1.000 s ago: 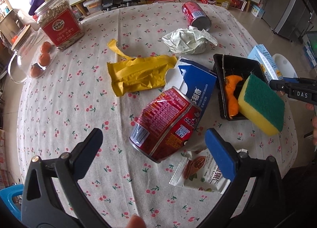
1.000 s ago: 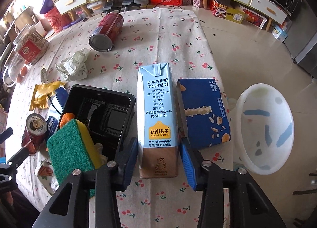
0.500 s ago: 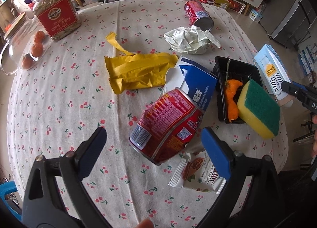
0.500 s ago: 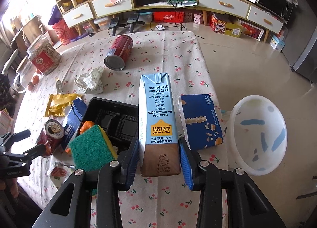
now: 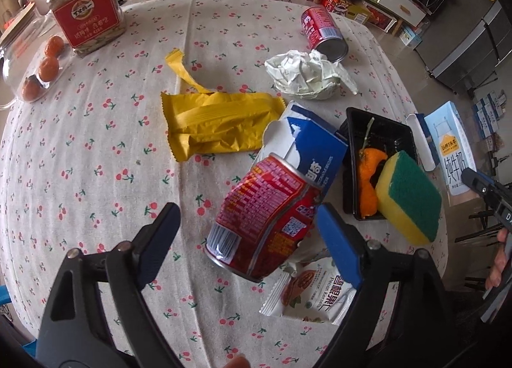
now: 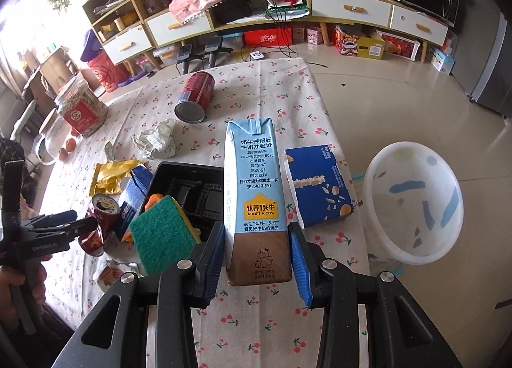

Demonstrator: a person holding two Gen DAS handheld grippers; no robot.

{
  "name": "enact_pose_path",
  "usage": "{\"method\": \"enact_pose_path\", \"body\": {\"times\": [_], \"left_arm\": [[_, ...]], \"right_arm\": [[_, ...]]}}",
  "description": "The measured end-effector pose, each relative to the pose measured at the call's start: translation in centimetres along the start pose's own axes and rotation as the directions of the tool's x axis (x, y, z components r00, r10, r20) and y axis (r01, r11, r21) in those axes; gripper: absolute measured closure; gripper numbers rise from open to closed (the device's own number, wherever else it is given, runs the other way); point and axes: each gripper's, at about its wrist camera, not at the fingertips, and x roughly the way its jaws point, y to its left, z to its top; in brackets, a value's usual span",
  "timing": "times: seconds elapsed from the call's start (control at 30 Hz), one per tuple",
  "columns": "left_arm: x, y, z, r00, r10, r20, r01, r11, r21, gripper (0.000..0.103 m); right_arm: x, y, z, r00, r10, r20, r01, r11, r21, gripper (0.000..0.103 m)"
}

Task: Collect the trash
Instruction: 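Grasp the crushed red can with the left tool while the right tool lifts the carton, then drop the milk carton into the white bucket with the right tool while the left tool carries the can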

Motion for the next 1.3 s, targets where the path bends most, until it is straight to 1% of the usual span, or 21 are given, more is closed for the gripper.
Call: {"method": "enact_pose_path", "body": {"times": [0.1,0.23,0.33,0.43,0.47,0.53,0.6,0.67,0.73,0.83,0.9,1.0,1.07,1.17,1.23,1.3], "left_arm": [[0.0,-0.6,0.4,1.000,0.021,0.002,-0.021,0.997,0.069,0.016],[1.5,-1.3,0.2,0.999,0.041,-0.034,-0.036,0.988,0.147,0.016],[2.4,-1.9,-0.2,0.997,0.045,-0.056,-0.033,0.982,0.188,0.016],[3.0,-2.4,-0.7,0.995,0.071,-0.063,-0.055,0.973,0.224,0.016],[3.1,-2.5,-0.8,0.995,0.083,-0.062,-0.067,0.971,0.231,0.020],[3.4,-2.3,-0.9,0.993,0.093,-0.066,-0.076,0.971,0.228,0.033],[3.2,-1.8,-0.9,0.995,0.077,-0.056,-0.065,0.978,0.196,0.033],[2.8,-1.4,-0.9,0.997,0.060,-0.045,-0.051,0.984,0.170,0.033],[2.4,-1.2,-1.1,0.998,0.053,-0.027,-0.048,0.986,0.160,0.033],[1.6,-1.2,-1.2,0.999,0.048,0.005,-0.049,0.987,0.152,0.034],[1.1,-1.2,-1.2,0.999,0.044,0.025,-0.047,0.989,0.139,0.034],[0.2,-1.2,-1.1,0.998,0.031,0.054,-0.037,0.993,0.114,0.034],[-0.8,-1.4,-0.9,0.996,0.023,0.083,-0.032,0.994,0.108,0.034],[-2.4,-2.3,-0.4,0.991,0.015,0.130,-0.029,0.993,0.111,0.034],[-3.4,-3.5,0.1,0.988,0.004,0.157,-0.024,0.992,0.123,0.034],[-4.1,-5.0,0.8,0.985,-0.021,0.170,-0.003,0.990,0.139,0.034]], "right_arm": [[-0.3,-0.1,-0.3,1.000,0.002,0.007,-0.002,1.000,0.003,0.063],[-0.5,-0.5,-0.7,1.000,0.004,0.008,-0.004,1.000,0.012,0.063],[-0.7,-0.7,-0.8,1.000,0.007,0.011,-0.007,1.000,0.017,0.063],[-1.0,-0.9,-1.0,1.000,0.012,0.020,-0.013,1.000,0.025,0.063],[-1.2,-1.1,-0.9,1.000,0.016,0.023,-0.016,0.999,0.030,0.063],[-1.6,-1.6,-0.9,0.999,0.024,0.034,-0.025,0.999,0.044,0.063],[-2.4,-2.7,-0.7,0.998,0.024,0.057,-0.028,0.997,0.067,0.063],[-3.2,-4.2,-0.6,0.996,0.006,0.086,-0.015,0.995,0.102,0.063],[-4.0,-6.3,-0.5,0.994,-0.026,0.109,0.009,0.988,0.154,0.063],[-4.3,-9.5,-0.3,0.990,-0.092,0.110,0.066,0.973,0.221,0.063],[-3.9,-11.8,-0.3,0.988,-0.128,0.091,0.101,0.960,0.261,0.063],[-2.6,-14.7,-0.3,0.987,-0.156,0.041,0.136,0.940,0.312,0.063],[-1.6,-16.2,-0.4,0.988,-0.157,0.007,0.146,0.931,0.334,0.063],[0.1,-17.9,-0.7,0.989,-0.138,-0.042,0.144,0.919,0.368,0.063],[0.9,-18.5,-0.8,0.989,-0.135,-0.059,0.147,0.914,0.377,0.063],[1.2,-18.9,-0.8,0.990,-0.126,-0.062,0.140,0.914,0.381,0.063]]}}
